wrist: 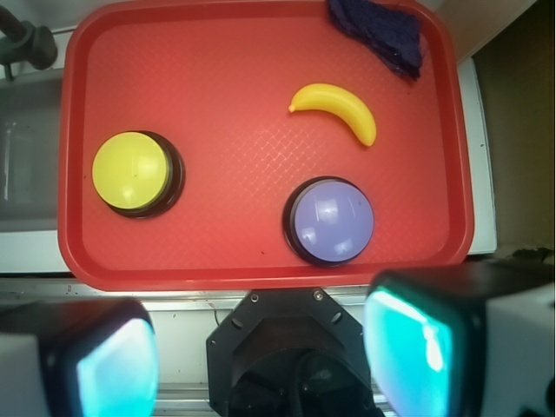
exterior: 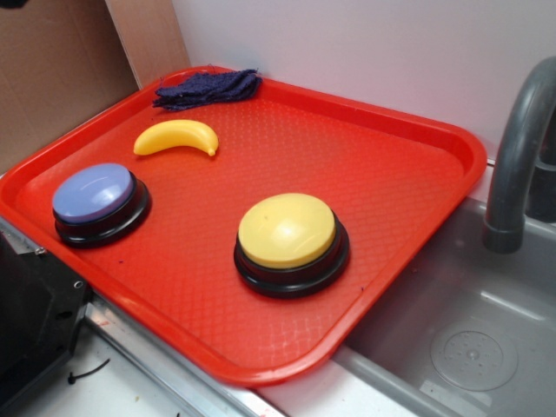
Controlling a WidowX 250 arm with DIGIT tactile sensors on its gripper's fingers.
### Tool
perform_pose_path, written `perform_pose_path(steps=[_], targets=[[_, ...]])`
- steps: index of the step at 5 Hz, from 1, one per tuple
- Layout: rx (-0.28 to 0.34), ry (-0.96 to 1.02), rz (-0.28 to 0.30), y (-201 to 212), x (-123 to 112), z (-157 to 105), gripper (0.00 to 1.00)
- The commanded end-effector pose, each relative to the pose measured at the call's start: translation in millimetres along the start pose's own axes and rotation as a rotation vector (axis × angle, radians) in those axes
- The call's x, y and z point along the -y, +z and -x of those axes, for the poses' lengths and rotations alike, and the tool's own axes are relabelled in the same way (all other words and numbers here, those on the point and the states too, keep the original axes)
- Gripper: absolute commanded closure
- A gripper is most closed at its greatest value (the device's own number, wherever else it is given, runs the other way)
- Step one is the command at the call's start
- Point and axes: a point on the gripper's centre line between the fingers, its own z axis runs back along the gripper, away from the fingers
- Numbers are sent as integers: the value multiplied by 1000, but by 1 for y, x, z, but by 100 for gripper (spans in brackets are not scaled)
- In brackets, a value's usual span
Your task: Push the yellow button.
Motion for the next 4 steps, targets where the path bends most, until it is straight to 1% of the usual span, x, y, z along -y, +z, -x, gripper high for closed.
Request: perform_pose_path(steps=[1,2,3,4], targets=[[0,0,0,0,0,0,0],[13,-255,-42,-39,49,-46,0],[168,-500,60,-74,110,-74,0],[135,-621,74,-106,120,-78,0]])
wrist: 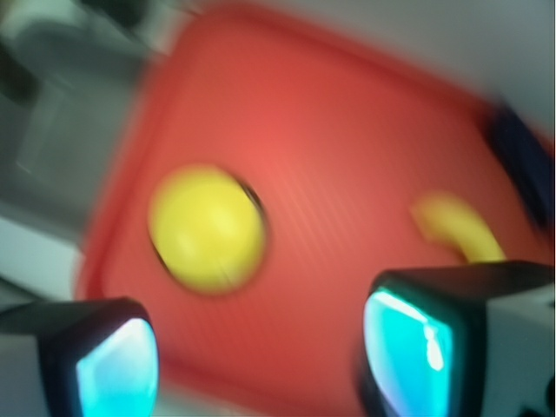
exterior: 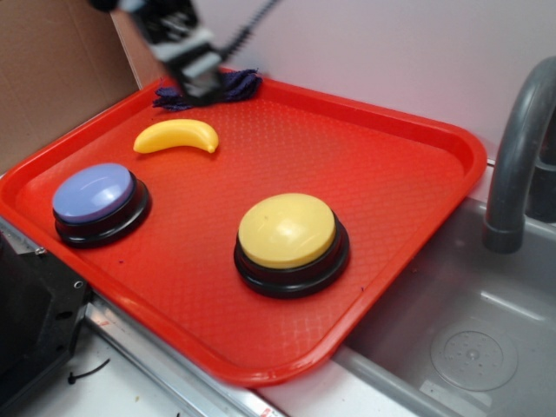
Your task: Push the yellow button.
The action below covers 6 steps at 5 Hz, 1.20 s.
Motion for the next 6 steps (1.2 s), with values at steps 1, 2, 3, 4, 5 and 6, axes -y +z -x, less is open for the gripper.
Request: perform_pose_path(steps=[1,2,3,4,5,6], targets=[[-26,-173,52,-57,13,-7,0],[-122,-176,70,-79,15,0,0],[-159,-174,16,-91,19,3,0],[-161,-181,32,-96,17,2,0],[-174,-174,37,-94,12,1,0],[-178,-168,33,-79,9,-2,0]])
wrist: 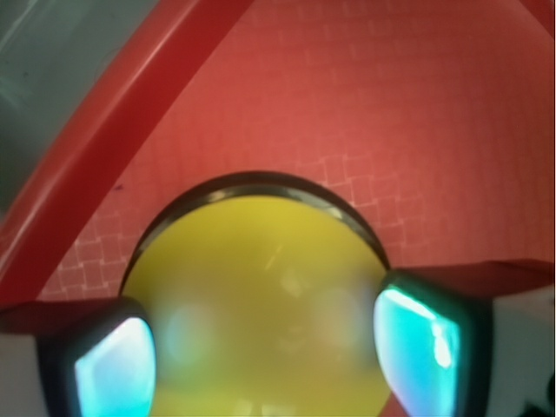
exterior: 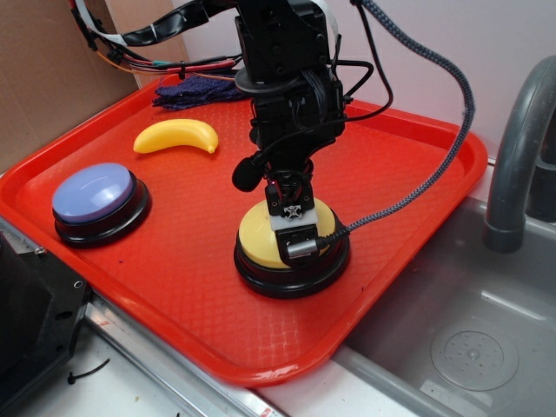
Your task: Push the yellow button.
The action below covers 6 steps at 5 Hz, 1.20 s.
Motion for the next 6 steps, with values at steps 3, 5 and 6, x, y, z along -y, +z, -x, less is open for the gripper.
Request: perform_pose_path(steps=[3,5,6], targets=[[70,57,-55,78,-4,2,0],[80,77,-48,94,-6,6,0],[77,81,-30,102,-6,9,0]])
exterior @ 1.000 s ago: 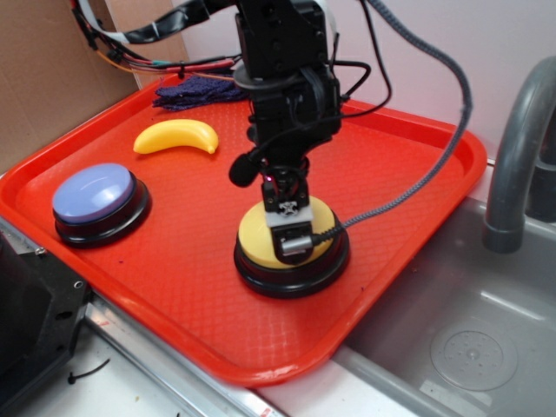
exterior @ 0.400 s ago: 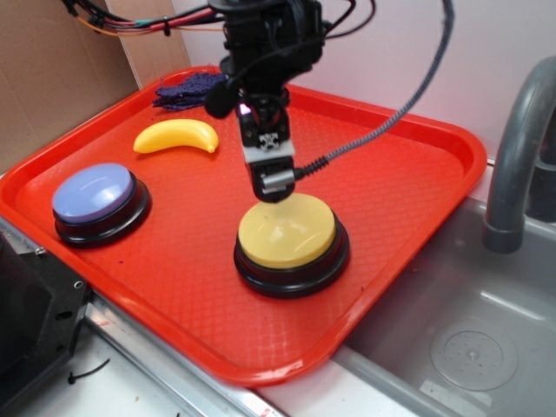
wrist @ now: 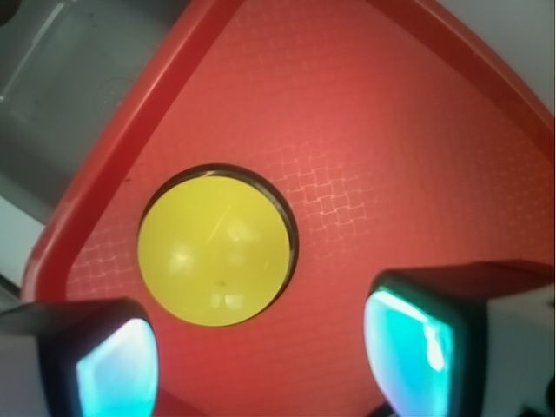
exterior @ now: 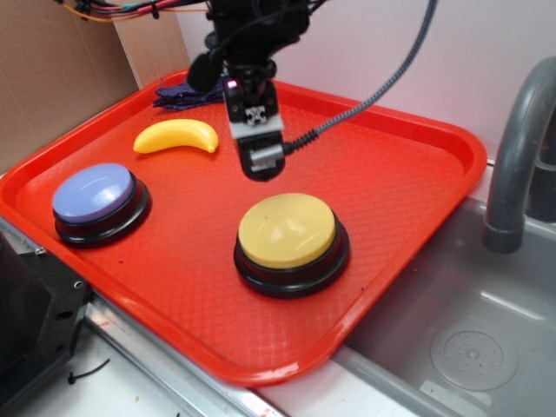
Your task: Push the yellow button.
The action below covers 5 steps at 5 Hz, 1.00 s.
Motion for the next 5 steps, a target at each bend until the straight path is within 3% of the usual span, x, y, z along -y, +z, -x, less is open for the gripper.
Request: perform_pose_path(steps=[1,3,5], targets=[[69,16,0,37,6,0,0],[90,35,-24,53,8,6,0],[96,47,-11,72,7,15,0]])
